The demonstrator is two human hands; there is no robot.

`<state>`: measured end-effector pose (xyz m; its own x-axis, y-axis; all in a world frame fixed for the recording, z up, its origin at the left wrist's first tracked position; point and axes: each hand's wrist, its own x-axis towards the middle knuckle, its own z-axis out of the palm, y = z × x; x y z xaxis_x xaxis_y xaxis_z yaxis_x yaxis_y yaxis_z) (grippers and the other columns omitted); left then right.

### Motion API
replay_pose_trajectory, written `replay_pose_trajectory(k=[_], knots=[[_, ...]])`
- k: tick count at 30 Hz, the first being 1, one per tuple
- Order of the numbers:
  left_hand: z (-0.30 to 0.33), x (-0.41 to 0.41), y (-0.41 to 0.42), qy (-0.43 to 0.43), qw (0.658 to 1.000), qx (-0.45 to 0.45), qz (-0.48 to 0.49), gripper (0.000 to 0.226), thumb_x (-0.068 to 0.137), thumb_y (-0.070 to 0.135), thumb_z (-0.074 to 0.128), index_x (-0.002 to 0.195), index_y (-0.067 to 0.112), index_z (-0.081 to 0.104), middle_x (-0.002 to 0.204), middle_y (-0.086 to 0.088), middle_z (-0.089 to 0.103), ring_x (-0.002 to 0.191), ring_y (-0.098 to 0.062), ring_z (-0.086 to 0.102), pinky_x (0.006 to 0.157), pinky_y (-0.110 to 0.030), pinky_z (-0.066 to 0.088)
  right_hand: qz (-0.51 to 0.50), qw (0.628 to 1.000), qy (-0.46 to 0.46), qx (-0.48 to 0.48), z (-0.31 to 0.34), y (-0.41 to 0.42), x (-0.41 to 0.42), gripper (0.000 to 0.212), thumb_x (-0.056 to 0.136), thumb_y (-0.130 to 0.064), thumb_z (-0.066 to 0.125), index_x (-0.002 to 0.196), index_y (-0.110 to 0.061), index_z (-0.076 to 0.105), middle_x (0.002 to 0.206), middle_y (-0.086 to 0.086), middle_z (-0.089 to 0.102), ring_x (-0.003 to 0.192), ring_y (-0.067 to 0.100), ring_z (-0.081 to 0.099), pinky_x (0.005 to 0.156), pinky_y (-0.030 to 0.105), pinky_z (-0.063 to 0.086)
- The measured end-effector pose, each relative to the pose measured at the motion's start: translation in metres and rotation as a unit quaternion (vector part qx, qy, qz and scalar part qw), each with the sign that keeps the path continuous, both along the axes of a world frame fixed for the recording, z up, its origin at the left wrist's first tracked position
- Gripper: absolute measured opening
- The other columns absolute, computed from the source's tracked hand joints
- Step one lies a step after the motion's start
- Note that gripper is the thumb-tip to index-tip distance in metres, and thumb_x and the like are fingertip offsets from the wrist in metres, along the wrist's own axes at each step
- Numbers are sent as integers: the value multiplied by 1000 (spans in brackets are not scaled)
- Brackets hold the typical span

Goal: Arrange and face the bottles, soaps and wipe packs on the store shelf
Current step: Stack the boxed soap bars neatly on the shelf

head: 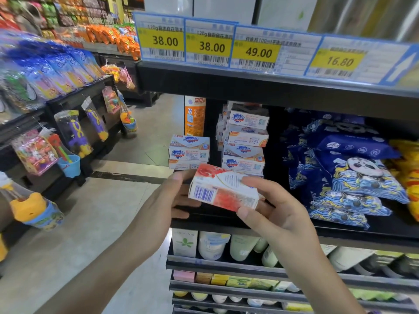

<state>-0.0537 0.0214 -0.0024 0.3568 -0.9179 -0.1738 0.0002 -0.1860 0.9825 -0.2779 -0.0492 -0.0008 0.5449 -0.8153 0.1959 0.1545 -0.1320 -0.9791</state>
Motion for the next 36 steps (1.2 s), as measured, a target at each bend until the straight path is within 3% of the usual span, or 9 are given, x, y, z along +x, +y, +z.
replay_pose_trajectory(k=[2, 5, 11, 20, 23, 27, 31, 34, 36], knots=[[-4, 1, 9, -66, 997, -41, -18, 31, 103, 32, 53, 131, 43, 61, 117, 15, 75, 97, 4, 71, 89, -37, 56, -10, 1000, 7, 13, 3, 1, -1, 39, 81, -19, 77, 119, -31, 72, 119, 9, 72, 109, 46, 61, 95, 52, 58], [7, -8, 17, -207, 974, -92, -7, 76, 93, -8, 57, 143, 48, 47, 138, 28, 58, 125, 12, 52, 97, -19, 47, -19, 999, 16, 32, 8, 1, 0, 41, 81, -22, 82, 120, -29, 73, 120, 5, 73, 99, 35, 73, 92, 40, 61], [6, -9, 17, -297, 937, -182, -35, 67, 87, 11, 78, 139, 45, 53, 135, 26, 59, 133, -2, 51, 101, -9, 42, 5, 997, 30, 71, 9, 1, 3, 39, 85, -28, 81, 123, -26, 72, 110, 8, 76, 94, 31, 76, 82, 30, 60], [10, -13, 20, -259, 955, -139, -31, 46, 75, 46, 74, 120, 41, 63, 117, 27, 70, 118, -2, 63, 99, -28, 50, -35, 996, 52, 63, 12, 4, 7, 54, 75, -50, 69, 128, -38, 65, 101, 6, 78, 88, 29, 77, 87, 42, 62], [10, -15, 20, -221, 966, -128, -28, 45, 75, 44, 75, 118, 37, 64, 115, 25, 72, 115, -3, 66, 96, -28, 53, -50, 994, 97, 19, 14, 8, 7, 53, 79, -62, 59, 129, -47, 59, 107, -12, 76, 93, 16, 76, 91, 42, 60], [9, -16, 18, -161, 980, -115, -25, 44, 78, 39, 78, 119, 29, 65, 114, 16, 76, 111, -9, 71, 95, -36, 56, -63, 985, 154, -55, 21, 14, 10, 58, 79, -72, 53, 136, -63, 43, 127, -34, 59, 110, -17, 59, 92, 18, 52], [10, -14, 15, -82, 991, -108, -7, 52, 73, 41, 77, 121, 25, 65, 111, 5, 78, 106, -18, 74, 95, -47, 59, -31, 964, 170, -204, 18, 16, 12, 75, 90, -45, 69, 150, -57, 26, 154, -35, 28, 143, -9, 33, 113, 28, 37], [11, -12, 13, -61, 994, -95, 4, 54, 71, 43, 76, 122, 26, 66, 110, 5, 79, 105, -18, 75, 93, -46, 60, -10, 943, 173, -283, 13, 15, 11, 69, 95, -13, 71, 147, -45, 39, 164, -22, 18, 156, 4, 12, 121, 47, 31], [13, -11, 12, -48, 995, -87, 8, 52, 72, 42, 75, 121, 26, 67, 109, 6, 79, 103, -17, 76, 93, -44, 60, -2, 944, 166, -286, 12, 14, 10, 60, 95, -3, 67, 138, -40, 50, 165, -23, 16, 156, 1, 9, 121, 42, 29]])
